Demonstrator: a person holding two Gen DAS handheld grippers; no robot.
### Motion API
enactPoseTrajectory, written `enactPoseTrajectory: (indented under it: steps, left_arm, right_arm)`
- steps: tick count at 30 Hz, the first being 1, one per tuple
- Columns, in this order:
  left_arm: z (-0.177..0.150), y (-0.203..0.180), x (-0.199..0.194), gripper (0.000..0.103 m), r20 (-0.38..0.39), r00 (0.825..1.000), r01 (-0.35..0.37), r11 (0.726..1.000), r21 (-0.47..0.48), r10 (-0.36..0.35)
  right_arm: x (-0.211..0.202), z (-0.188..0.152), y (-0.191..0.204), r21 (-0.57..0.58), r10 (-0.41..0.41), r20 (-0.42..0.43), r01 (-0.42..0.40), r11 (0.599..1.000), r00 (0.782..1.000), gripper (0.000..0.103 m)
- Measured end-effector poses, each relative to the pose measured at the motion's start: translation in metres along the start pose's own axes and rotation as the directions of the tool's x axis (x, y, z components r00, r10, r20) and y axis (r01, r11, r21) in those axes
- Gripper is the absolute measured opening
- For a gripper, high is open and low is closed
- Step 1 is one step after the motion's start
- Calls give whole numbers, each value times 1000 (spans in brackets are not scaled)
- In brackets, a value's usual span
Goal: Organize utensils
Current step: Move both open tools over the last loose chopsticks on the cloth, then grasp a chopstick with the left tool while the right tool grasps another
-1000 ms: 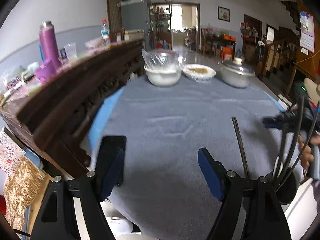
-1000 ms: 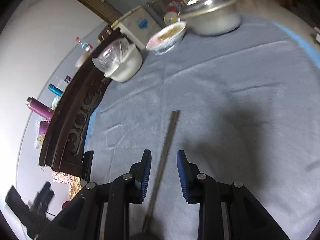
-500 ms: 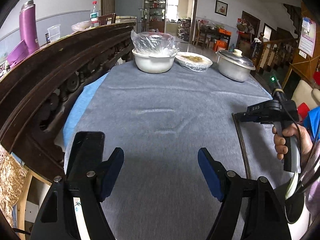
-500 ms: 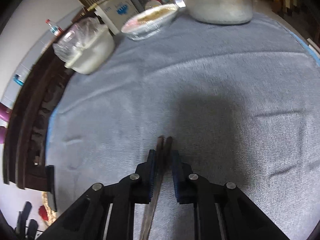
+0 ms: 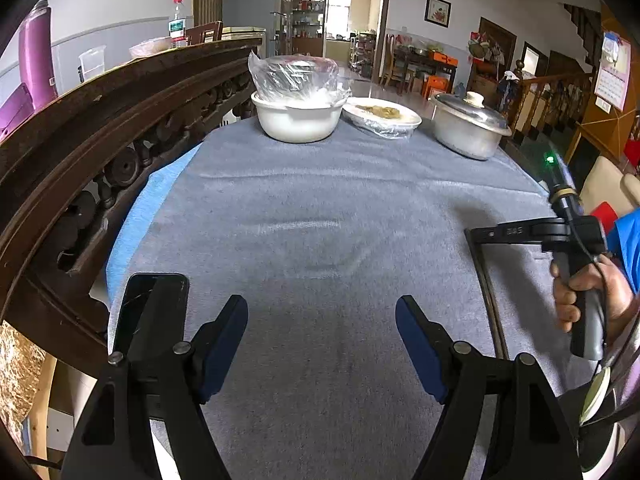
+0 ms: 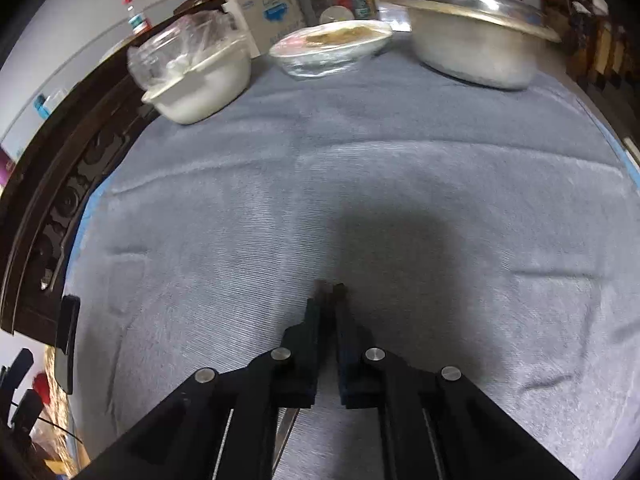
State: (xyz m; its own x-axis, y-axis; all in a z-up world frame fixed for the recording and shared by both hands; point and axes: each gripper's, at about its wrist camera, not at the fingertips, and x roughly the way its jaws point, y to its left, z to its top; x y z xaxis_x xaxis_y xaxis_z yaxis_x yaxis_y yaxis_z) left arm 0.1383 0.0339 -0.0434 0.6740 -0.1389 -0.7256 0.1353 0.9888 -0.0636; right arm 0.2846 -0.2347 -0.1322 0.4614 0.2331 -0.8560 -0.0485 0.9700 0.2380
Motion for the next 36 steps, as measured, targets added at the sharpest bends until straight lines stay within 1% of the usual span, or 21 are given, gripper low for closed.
enactPoseTrajectory:
  steps: [1,3,5,7,8,9,11,12,13,15,16,18,20,23,25,29,31,32,33,35,36]
  left_arm:
    - [1,-2,2,77,-1,1000,-1,1000,6,1]
    - [4,-6,5,77,0,1000,0,1000,24,0]
    - [8,-11,10,77,0,1000,2,999,44,-2]
    - [14,-19,17,77,-3,1000,23,998,64,-22]
    - [20,-24,23,77,-7,999,46,996,76,-46]
    - [26,-30,32,77,-13,997,73,993,92,-72]
    - [39,-42,51,77,-35,993,118,986,114,-115]
    - [47,-50,65,77,-65,987,155,980,123,-148]
    - [52,-54,73,77,-85,983,175,977,124,-165]
    - [63,-71,101,77,-150,966,230,967,114,-212]
    - [64,-76,107,77,-166,959,249,962,111,-229]
    - [68,-94,121,77,-202,938,307,946,105,-281]
    - [68,-108,127,77,-216,927,337,934,116,-307]
    - [68,-125,134,77,-230,925,342,928,149,-304]
    - [68,-129,139,77,-241,929,324,932,165,-281]
    - [68,-135,151,77,-276,923,316,937,147,-268]
    - [67,-139,156,77,-288,932,277,946,167,-222]
    - [66,-140,159,77,-298,933,261,950,171,-203]
    - [66,-140,157,77,-282,939,254,950,179,-198]
    - [65,-145,160,77,-285,946,221,952,210,-156]
    - [66,-148,161,77,-288,947,212,954,214,-146]
  right_arm:
    - [-3,-2,-6,17,8,1,-9,1000,1000,7]
    - [-5,-5,-17,38,-2,-3,2,999,1000,7]
    - [-10,-10,-31,78,11,-2,-11,997,1000,6]
    - [-13,-12,-41,111,9,-1,-9,994,1000,7]
    - [-15,-13,-47,139,20,-3,-20,990,1000,7]
    - [-16,-12,-52,170,52,-6,-50,984,999,10]
    - [-20,-12,-59,221,120,1,-118,968,993,10]
    - [-22,-12,-60,232,134,12,-133,964,991,10]
    - [-24,-12,-61,244,146,26,-148,958,989,10]
    - [-30,-15,-64,258,182,56,-190,947,982,11]
    - [-32,-17,-65,264,195,65,-205,943,979,11]
    - [-37,-19,-69,262,204,76,-217,940,976,11]
    - [-43,-22,-72,255,209,89,-225,940,974,11]
    - [-45,-26,-80,264,213,102,-233,936,972,11]
    - [-47,-27,-83,272,208,108,-230,934,972,11]
    - [-46,-34,-89,293,218,110,-241,925,970,11]
    - [-45,-36,-91,297,222,111,-245,923,969,11]
    - [-45,-37,-92,298,225,113,-249,922,968,11]
    - [-46,-38,-92,298,226,115,-251,921,967,11]
    - [-46,-39,-94,301,228,121,-255,919,966,11]
    - [-47,-41,-95,305,230,124,-258,917,965,11]
